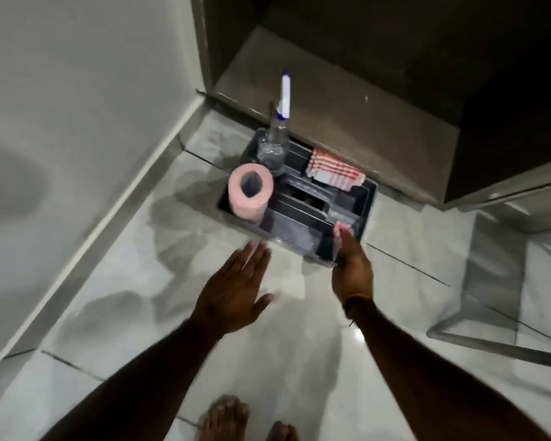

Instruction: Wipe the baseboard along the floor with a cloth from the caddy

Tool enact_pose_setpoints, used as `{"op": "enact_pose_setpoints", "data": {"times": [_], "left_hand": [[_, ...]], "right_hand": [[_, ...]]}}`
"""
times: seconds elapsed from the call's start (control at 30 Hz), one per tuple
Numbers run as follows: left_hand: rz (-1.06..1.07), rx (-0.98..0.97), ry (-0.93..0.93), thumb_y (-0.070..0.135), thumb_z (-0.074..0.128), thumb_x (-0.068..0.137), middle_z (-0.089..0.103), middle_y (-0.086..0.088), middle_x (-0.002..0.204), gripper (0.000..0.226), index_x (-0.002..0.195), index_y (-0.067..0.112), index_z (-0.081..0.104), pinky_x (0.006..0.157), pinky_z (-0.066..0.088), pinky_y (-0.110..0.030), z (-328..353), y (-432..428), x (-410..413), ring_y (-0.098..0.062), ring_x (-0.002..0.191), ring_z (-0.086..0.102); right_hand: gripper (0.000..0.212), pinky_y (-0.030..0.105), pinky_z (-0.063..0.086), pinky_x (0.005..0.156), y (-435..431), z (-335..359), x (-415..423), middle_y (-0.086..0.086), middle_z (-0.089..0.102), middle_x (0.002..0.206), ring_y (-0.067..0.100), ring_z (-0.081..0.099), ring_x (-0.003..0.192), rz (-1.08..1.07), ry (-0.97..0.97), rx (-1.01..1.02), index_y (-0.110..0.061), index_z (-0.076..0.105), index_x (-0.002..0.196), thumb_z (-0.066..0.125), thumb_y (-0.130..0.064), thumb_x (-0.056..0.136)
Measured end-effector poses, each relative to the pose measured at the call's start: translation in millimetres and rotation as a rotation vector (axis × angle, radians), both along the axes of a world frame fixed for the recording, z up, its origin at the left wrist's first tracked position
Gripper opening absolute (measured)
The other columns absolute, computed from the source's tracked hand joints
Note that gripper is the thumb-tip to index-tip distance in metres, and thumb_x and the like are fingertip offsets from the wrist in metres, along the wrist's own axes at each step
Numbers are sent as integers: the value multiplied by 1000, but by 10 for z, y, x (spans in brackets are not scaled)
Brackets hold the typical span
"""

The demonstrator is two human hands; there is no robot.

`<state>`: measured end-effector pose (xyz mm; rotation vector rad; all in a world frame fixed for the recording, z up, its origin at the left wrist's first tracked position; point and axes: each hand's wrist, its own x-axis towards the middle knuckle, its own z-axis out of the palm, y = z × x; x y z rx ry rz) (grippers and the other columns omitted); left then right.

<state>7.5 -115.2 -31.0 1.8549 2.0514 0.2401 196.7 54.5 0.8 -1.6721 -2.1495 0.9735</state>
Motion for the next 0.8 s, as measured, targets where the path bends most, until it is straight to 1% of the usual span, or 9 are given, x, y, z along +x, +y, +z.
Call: {"op": "enact_pose_setpoints", "data": {"times": [0.07,0.1,0.2,0.3,0.37,0.47,0.57,0.67,0.8], "left_hand": [[-78,-4,24,59,37,102,13,-17,173,86,164,3,15,130,16,-44,-114,408,87,-32,160,10],[-97,-39,38,60,39,102,9,-17,174,88,164,3,10,130,11,-42,-204,584,154,-31,161,6],[-125,-128,130,59,47,100,1,-20,174,97,164,2,1,130,3,-45,-509,962,368,-33,161,-1],[-130,-166,157,57,53,98,4,-20,174,99,164,2,3,130,4,-50,-749,1101,489,-36,160,1],[-118,-145,161,56,60,94,6,-19,174,104,164,4,5,130,3,-50,-882,1100,505,-36,160,1],[-130,-97,187,51,69,87,5,-18,174,110,164,5,5,130,5,-51,-973,1043,484,-35,161,1],[-164,-111,206,49,70,86,4,-17,174,111,164,6,4,130,6,-51,-948,1039,455,-36,161,0],[-199,-142,167,47,69,89,-1,-18,174,110,164,4,1,130,7,-50,-820,1066,387,-35,161,-3],[-190,-68,173,46,64,93,-3,-20,174,105,163,1,0,131,3,-46,-352,894,200,-33,161,-5]], "right_hand": [[72,34,28,135,400,-27,8,7,48,167,26,44,157,-31,33,29,-12,50,158,47,18,93],[66,39,29,135,584,-105,8,8,47,168,28,43,158,-35,2,49,-12,50,158,49,13,97],[73,43,26,135,1055,-437,-46,14,39,172,33,37,160,93,-197,140,-12,42,163,49,10,93],[72,50,21,136,1269,-764,-165,18,28,176,38,28,163,210,-338,184,-6,31,166,49,6,98],[74,51,14,137,1269,-1009,-265,20,18,178,44,21,164,254,-461,156,-4,19,169,52,-3,103],[87,59,0,137,1171,-1284,-392,31,2,177,55,5,163,301,-625,147,4,2,168,54,-23,104],[96,62,-1,136,1151,-1315,-409,35,0,175,59,1,162,309,-611,147,7,1,167,59,-25,97],[93,60,0,137,1223,-1177,-404,31,-1,177,55,1,163,314,-621,110,2,2,169,58,-23,98],[94,60,3,136,1059,-634,-410,22,-2,180,50,-2,165,264,-404,94,-5,6,170,60,-6,93]]}}
